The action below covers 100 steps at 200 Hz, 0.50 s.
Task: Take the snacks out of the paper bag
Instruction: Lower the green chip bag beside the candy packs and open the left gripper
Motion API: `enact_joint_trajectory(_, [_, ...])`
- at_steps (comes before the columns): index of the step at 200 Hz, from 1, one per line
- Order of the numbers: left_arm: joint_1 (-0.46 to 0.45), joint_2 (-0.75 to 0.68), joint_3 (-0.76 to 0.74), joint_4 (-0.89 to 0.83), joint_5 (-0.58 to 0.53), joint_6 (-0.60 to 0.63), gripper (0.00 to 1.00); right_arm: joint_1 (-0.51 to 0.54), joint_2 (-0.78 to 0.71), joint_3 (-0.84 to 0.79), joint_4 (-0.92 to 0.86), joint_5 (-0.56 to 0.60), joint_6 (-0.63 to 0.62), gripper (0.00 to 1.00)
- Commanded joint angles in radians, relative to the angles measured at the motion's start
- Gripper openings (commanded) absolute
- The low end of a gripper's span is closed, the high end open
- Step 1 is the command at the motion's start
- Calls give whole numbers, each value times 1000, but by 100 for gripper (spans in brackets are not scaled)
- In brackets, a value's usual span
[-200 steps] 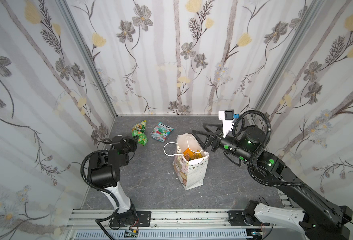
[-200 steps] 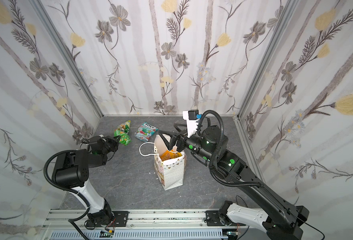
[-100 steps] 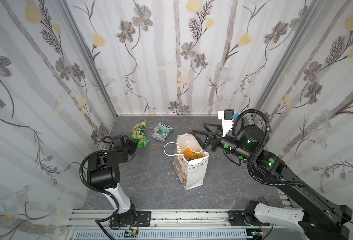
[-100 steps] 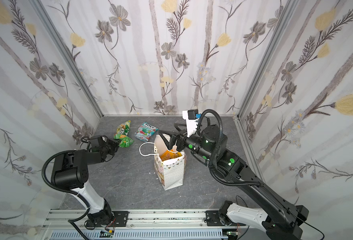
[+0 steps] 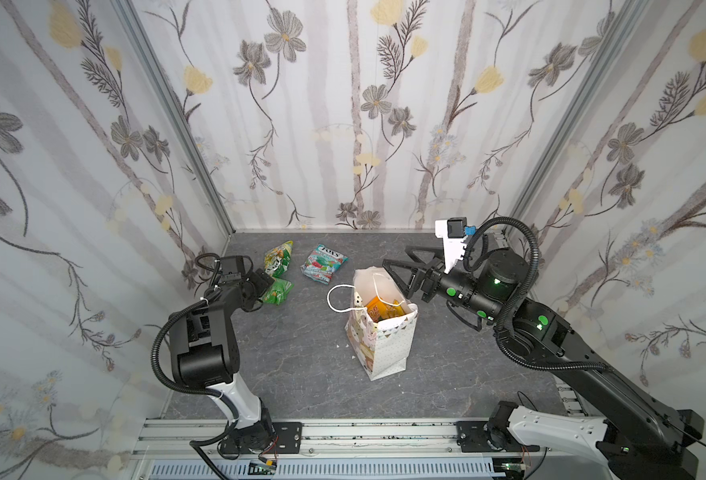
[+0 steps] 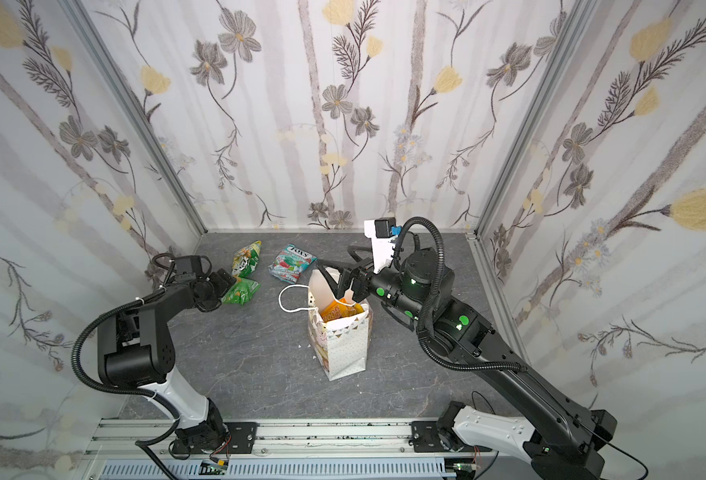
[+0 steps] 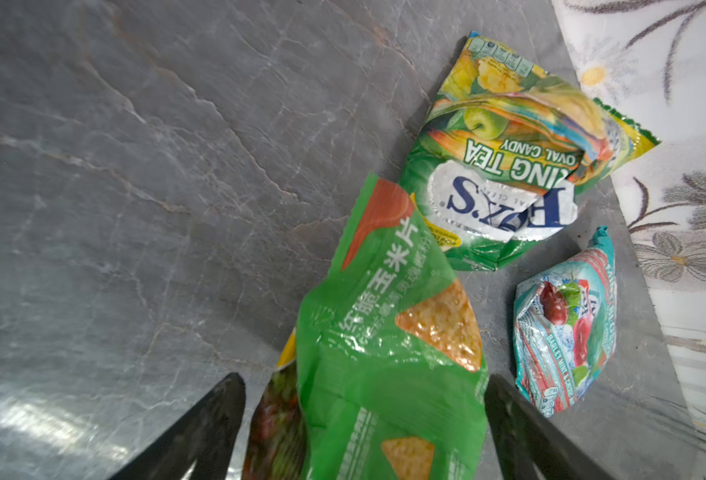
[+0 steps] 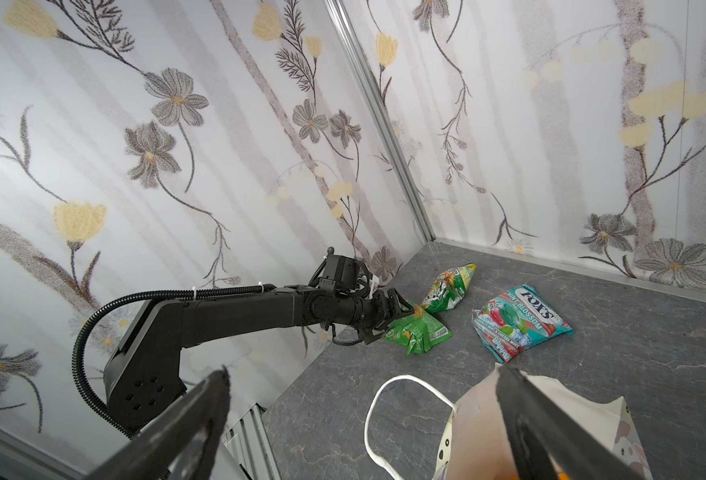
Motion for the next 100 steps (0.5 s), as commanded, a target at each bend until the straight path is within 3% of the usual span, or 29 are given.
enact_joint_trajectory(1, [0, -43, 18, -79, -40, 78, 96, -1, 1, 6, 19, 11, -4, 99])
enact_joint_trajectory(46, [0, -171, 42, -158, -40, 123, 98, -1, 20, 27, 6, 18, -1, 99])
enact_joint_trajectory(100, [-18, -448, 78, -193, 229, 153, 98, -2, 159, 196, -214, 15, 5, 99])
